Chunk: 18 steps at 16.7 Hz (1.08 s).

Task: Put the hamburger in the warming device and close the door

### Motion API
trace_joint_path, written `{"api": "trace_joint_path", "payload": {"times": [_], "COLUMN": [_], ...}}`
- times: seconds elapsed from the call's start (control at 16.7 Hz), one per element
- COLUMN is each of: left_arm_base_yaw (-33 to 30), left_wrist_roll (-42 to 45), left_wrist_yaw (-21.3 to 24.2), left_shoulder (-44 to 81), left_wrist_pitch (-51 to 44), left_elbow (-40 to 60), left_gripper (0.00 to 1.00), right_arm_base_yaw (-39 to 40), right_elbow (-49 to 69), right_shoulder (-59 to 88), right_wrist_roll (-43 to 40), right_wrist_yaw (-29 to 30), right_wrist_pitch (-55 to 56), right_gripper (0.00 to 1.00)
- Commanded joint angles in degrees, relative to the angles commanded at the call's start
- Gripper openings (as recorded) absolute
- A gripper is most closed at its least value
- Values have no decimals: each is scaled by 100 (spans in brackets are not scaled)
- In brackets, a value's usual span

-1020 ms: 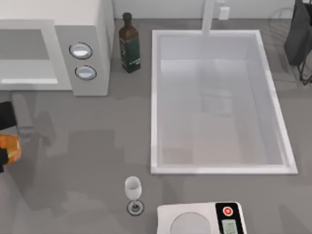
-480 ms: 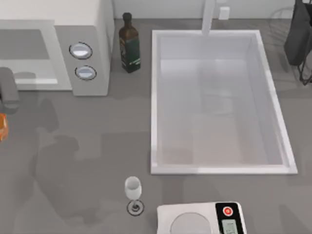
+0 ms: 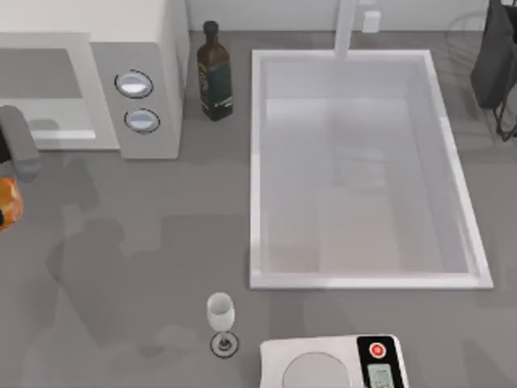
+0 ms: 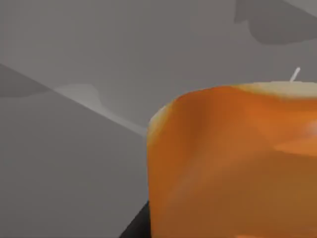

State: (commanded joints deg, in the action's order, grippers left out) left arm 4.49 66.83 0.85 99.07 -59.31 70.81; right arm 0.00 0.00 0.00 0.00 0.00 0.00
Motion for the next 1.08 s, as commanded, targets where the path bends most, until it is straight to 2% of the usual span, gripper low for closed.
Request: {"api": "trace_joint_path", "payload": {"times": [0.3, 0.66, 1.08], "left_arm_base_yaw": [58, 258, 580], "left_wrist_roll": [-1349, -3294, -5214], "left_wrist_yaw": [484, 986, 1242], "left_shoulder": [295, 808, 1444], "left_wrist_pitch": [1992, 5385, 9254], "left_elbow": [-537, -1303, -2215], "left_gripper": [0, 0, 0], "right_arm_base_yaw": [0, 0, 0], "right_elbow": [0, 0, 0], "right_shoulder": [0, 0, 0], "right_wrist_roll": [0, 0, 0], "right_wrist_yaw": [0, 0, 0], "right_wrist_pitch": [0, 0, 0], "right_gripper": [100, 100, 100]}}
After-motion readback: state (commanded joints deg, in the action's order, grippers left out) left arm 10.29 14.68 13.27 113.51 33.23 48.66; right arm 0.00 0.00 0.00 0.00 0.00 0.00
